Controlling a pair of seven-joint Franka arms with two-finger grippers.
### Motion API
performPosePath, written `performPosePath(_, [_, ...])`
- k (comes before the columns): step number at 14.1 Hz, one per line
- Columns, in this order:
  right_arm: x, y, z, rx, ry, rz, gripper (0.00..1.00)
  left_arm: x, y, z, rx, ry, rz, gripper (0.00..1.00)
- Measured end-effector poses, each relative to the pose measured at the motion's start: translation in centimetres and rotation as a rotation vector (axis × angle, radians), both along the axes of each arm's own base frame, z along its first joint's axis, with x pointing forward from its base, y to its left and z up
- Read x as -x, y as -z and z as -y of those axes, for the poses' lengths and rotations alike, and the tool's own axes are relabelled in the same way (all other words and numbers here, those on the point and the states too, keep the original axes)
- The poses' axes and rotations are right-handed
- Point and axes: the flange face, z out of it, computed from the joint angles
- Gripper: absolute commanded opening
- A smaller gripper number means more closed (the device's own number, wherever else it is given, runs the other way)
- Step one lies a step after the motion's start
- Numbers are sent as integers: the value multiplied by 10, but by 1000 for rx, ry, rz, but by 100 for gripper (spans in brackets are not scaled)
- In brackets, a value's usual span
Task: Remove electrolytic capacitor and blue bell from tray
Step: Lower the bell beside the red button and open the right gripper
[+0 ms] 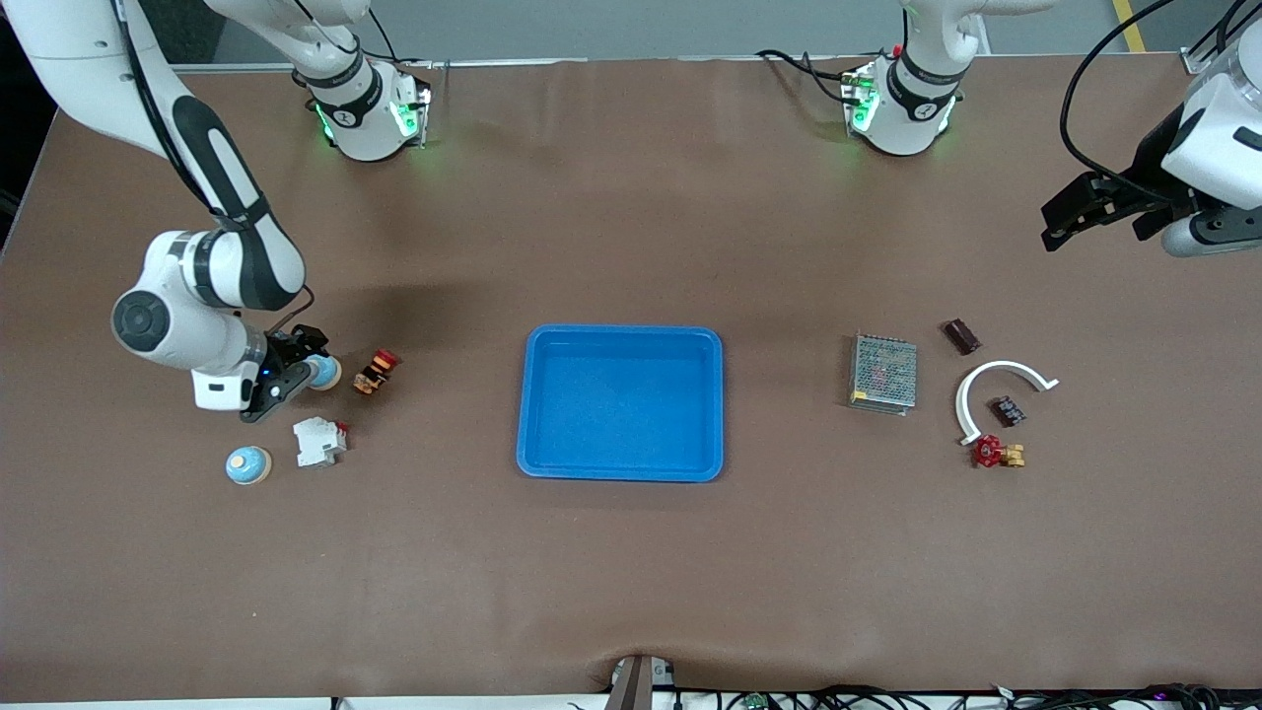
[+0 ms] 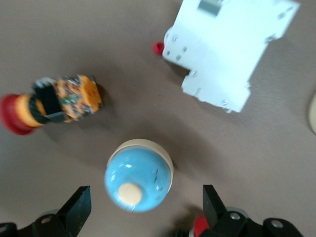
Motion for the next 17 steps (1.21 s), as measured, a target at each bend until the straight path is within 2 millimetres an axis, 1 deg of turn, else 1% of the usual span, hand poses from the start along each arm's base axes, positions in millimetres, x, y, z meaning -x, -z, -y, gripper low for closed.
performPosePath(2, [-22, -44, -11, 17, 64, -41, 100, 0, 0, 0, 0, 0, 0, 100])
performPosePath(4, [-33, -88, -30, 50, 167, -69, 100, 0, 0, 0, 0, -1, 0, 100])
performPosePath(7, [-39, -159, -58, 106, 306, -108, 100, 0, 0, -1, 0, -3, 1, 100])
performPosePath(9, [-40, -209, -69, 129, 365, -109, 100, 0, 0, -2, 0, -3, 0, 100])
performPosePath(11, [-33, -258, -71, 141, 412, -98, 100, 0, 0, -2, 0, -4, -1, 100])
performPosePath(13, [-21, -300, -71, 140, 443, -61, 100, 0, -1, -2, 0, 7, 0, 100])
performPosePath(15, [-7, -331, -73, 137, 464, -27, 100, 0, -2, -2, 0, 34, 3, 100])
performPosePath(17, [4, -363, -70, 137, 481, -13, 100, 0, -3, -2, 0, 47, 5, 100])
